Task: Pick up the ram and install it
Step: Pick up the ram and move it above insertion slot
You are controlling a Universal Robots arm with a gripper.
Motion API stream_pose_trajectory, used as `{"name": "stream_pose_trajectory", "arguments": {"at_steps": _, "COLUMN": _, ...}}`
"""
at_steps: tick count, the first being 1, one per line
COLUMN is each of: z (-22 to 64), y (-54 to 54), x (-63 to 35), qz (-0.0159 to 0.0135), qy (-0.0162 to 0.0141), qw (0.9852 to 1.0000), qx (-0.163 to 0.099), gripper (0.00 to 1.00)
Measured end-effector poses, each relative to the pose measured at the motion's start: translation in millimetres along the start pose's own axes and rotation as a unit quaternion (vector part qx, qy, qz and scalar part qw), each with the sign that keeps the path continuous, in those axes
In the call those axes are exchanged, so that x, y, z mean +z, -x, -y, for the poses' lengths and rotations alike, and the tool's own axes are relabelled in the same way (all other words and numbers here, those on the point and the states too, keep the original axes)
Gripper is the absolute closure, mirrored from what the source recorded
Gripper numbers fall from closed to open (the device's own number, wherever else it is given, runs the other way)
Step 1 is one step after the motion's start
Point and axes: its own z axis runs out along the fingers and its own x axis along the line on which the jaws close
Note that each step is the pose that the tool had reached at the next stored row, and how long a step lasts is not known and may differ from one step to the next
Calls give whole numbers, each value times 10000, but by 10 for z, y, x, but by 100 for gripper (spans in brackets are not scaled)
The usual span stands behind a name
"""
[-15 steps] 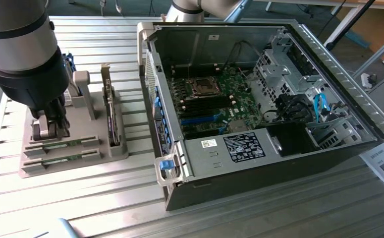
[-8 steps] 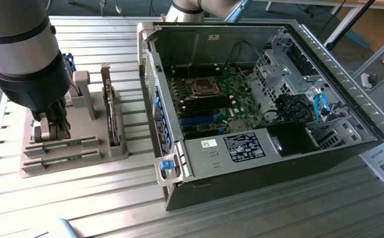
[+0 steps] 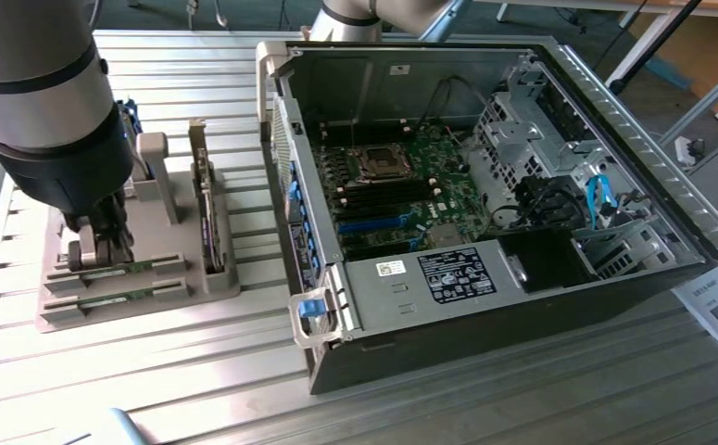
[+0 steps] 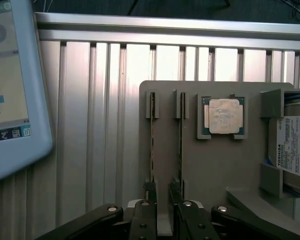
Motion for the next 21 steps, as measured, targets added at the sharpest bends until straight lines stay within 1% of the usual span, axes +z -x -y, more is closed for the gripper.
{"name": "stream_pose_trajectory", "arguments": {"at_steps": 16, "z": 6, "y": -18, "x": 229, "qz": 0, "qy": 0, "qw": 10000, "qx": 0, "gripper": 76}}
{"name": "stream_pose_trajectory", "arguments": {"at_steps": 21, "z": 7, "y": -19, "x": 238, "qz": 0, "qy": 0, "qw": 10000, "qx": 0, "gripper": 76}}
